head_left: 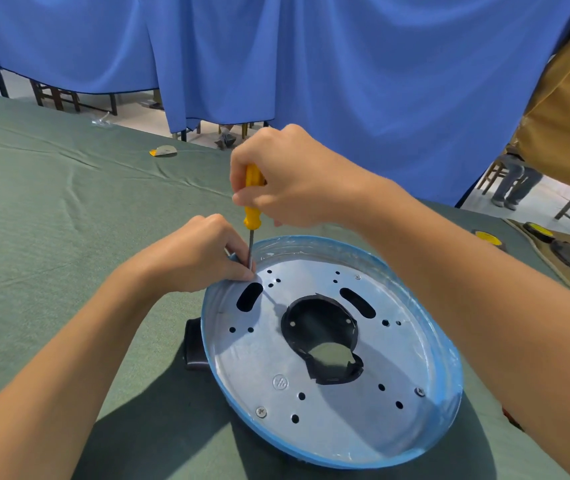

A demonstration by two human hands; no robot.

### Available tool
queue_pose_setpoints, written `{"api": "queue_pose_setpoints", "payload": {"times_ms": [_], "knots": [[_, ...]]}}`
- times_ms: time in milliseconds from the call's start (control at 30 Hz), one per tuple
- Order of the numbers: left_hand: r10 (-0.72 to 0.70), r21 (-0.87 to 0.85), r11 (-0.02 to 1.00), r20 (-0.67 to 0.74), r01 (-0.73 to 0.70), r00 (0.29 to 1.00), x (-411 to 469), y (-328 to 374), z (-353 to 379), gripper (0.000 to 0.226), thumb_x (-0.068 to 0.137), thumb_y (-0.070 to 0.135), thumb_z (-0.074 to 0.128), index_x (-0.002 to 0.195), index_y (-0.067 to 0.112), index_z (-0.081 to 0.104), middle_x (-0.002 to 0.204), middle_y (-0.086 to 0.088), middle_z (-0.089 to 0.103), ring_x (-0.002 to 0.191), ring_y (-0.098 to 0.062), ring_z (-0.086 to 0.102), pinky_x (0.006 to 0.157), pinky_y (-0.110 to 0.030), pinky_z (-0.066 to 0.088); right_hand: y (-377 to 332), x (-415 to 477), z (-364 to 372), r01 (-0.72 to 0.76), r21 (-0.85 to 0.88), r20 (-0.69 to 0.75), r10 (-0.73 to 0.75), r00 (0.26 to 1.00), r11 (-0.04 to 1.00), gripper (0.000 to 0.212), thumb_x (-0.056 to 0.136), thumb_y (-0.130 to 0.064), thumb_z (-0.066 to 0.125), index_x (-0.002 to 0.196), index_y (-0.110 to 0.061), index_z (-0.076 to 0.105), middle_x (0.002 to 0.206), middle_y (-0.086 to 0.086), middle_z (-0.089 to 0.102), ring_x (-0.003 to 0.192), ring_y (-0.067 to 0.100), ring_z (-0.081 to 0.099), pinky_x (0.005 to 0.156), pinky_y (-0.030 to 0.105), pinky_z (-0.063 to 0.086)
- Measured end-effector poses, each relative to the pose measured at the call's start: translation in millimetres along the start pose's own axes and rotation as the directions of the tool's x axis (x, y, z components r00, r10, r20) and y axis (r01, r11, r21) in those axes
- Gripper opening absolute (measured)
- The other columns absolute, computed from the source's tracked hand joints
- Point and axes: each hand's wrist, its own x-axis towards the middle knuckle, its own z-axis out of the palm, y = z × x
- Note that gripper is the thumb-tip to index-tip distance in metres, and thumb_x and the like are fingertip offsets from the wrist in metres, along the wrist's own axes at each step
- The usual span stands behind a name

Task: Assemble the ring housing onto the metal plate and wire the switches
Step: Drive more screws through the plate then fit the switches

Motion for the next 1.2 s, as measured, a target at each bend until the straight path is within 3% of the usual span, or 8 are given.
{"api": "queue_pose_setpoints", "payload": {"times_ms": [67,200,333,467,667,933,1033,1200], "knots": [[0.025,-0.032,0.999,-0.051,-0.026,0.998,-0.4,0.0,-0.2,0.019,0.076,0.033,0.082,0.06,0.037,0.071,0.077,0.004,0.069,0.075,-0.018,0.056,0.069,-0.033,0.045,0.6,3.1,3.1,-0.022,-0.033,-0.023,0.021,1.0,0.999,0.014,0.092,-0.029,0.065,0.085,-0.018,0.061,0.088,-0.007,0.047,0.066,0.009,0.045,0.052,0.017,0.036],[-0.004,-0.234,0.972,-0.166,-0.035,0.986,0.6,0.1,-1.2,0.027,0.067,0.028,0.088,0.05,0.037,0.069,0.081,0.02,0.07,0.081,0.004,0.06,0.07,-0.011,0.041,1.2,10.1,9.0,-0.092,-0.09,-0.059,0.087,0.994,0.992,0.028,0.091,-0.039,0.063,0.077,-0.019,0.046,0.094,0.005,0.049,0.09,0.021,0.043,0.063,0.027,0.03],[0.019,-0.255,0.966,-0.128,-0.052,0.992,1.4,0.0,0.0,0.018,0.07,0.018,0.087,0.06,0.027,0.075,0.085,0.015,0.069,0.087,-0.002,0.063,0.084,-0.029,0.049,4.6,9.1,10.9,-0.109,-0.071,-0.02,0.108,0.994,0.992,0.034,0.095,-0.04,0.054,0.07,-0.02,0.045,0.088,0.005,0.048,0.077,0.02,0.051,0.046,0.023,0.029],[0.058,-0.216,0.973,-0.099,-0.078,0.993,1.3,1.1,-0.7,0.022,0.076,0.017,0.083,0.061,0.031,0.073,0.092,0.015,0.064,0.096,-0.012,0.063,0.092,-0.039,0.048,7.4,2.8,-3.5,-0.005,-0.062,0.102,0.011,0.995,0.998,0.02,0.09,-0.035,0.064,0.097,-0.016,0.062,0.088,-0.009,0.054,0.068,-0.007,0.049,0.049,0.021,0.038],[0.056,-0.226,0.971,-0.089,-0.075,0.994,-0.6,1.4,-1.9,0.003,0.077,0.03,0.08,0.08,0.031,0.079,0.109,0.013,0.063,0.107,-0.009,0.059,0.097,-0.042,0.046,2.1,12.7,0.0,-0.033,-0.135,0.06,0.042,0.997,0.99,0.028,0.091,-0.036,0.065,0.071,-0.023,0.051,0.077,-0.002,0.045,0.085,0.022,0.054,0.049,0.026,0.031],[-0.028,-0.409,0.907,-0.287,-0.097,0.957,-1.4,4.8,-0.8,0.019,0.069,0.015,0.086,0.071,0.032,0.078,0.074,0.012,0.075,0.075,-0.003,0.07,0.079,-0.028,0.055,7.5,17.4,9.9,-0.108,-0.204,0.005,0.112,0.994,0.973,0.04,0.097,-0.037,0.053,0.067,-0.02,0.033,0.071,-0.001,0.032,0.06,0.015,0.038,0.047,0.027,0.023],[-0.025,-0.375,0.923,-0.29,-0.09,0.957,-1.8,3.1,-2.1,0.019,0.072,0.014,0.084,0.072,0.032,0.078,0.076,0.013,0.076,0.075,-0.002,0.068,0.081,-0.026,0.053,3.3,17.8,3.5,-0.05,-0.143,0.094,0.064,0.993,0.988,0.033,0.091,-0.048,0.059,0.072,-0.023,0.047,0.076,0.003,0.055,0.074,0.021,0.058,0.052,0.028,0.039],[0.017,-0.355,0.93,-0.222,-0.098,0.975,-3.6,-1.2,-6.3,0.01,0.08,0.015,0.08,0.079,0.025,0.081,0.079,0.012,0.076,0.086,-0.007,0.069,0.086,-0.027,0.051,-4.1,17.5,-6.2,-0.016,-0.131,0.108,0.03,0.994,0.991,0.014,0.082,-0.014,0.071,0.078,-0.022,0.06,0.069,-0.001,0.059,0.069,0.019,0.068,0.059,0.031,0.057]]}}
